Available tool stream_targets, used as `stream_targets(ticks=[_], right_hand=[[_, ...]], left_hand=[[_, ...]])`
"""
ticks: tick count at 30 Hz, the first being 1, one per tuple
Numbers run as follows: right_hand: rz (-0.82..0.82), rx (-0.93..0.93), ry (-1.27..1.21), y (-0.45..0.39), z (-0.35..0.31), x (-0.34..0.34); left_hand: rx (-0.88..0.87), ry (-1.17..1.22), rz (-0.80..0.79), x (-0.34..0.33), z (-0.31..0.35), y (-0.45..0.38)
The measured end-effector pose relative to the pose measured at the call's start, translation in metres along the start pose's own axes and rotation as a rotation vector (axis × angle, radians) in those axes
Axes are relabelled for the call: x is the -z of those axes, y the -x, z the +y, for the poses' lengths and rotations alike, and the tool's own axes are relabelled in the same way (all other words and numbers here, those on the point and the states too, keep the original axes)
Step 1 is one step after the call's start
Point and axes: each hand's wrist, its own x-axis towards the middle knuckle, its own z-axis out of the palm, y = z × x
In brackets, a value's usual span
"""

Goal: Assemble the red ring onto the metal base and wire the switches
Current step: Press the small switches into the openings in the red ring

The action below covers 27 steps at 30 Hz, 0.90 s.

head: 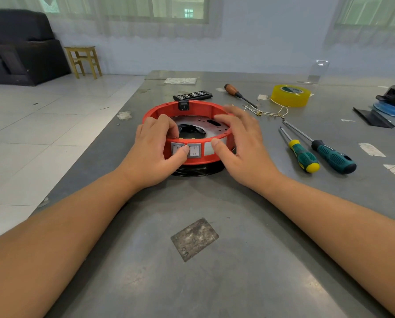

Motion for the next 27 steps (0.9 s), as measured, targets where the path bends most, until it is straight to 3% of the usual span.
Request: stream_targets(ticks=[3,6,9,12,17,27], right_hand=[[-0.09,-0.119,-0.1,-0.001,0.004,-0.001],[-0.142,-0.087,-0.167,-0.002,0.007,0.0],[-0.077,-0.103,-0.255,-0.004,0.009,0.0],[0.048,-0.254,-0.327,-0.009,0.015,0.0],[-0.059,-0.523,-0.082,-0.024,0.044,-0.006],[-0.138,-0.499,0.135,-0.081,0.087,-0.026]], left_hand=[[-0.089,-0.055,0.016,-0.001,0.005,0.001],[-0.17,-0.256,0.03,-0.006,0.012,0.002],[-0.209,-0.376,0.046,-0.007,0.015,0.003],[-0.176,-0.366,0.064,-0.009,0.017,0.003],[-0.064,-0.321,0.063,-0.011,0.014,0.0],[-0.063,-0.3,0.107,-0.014,0.005,-0.001]])
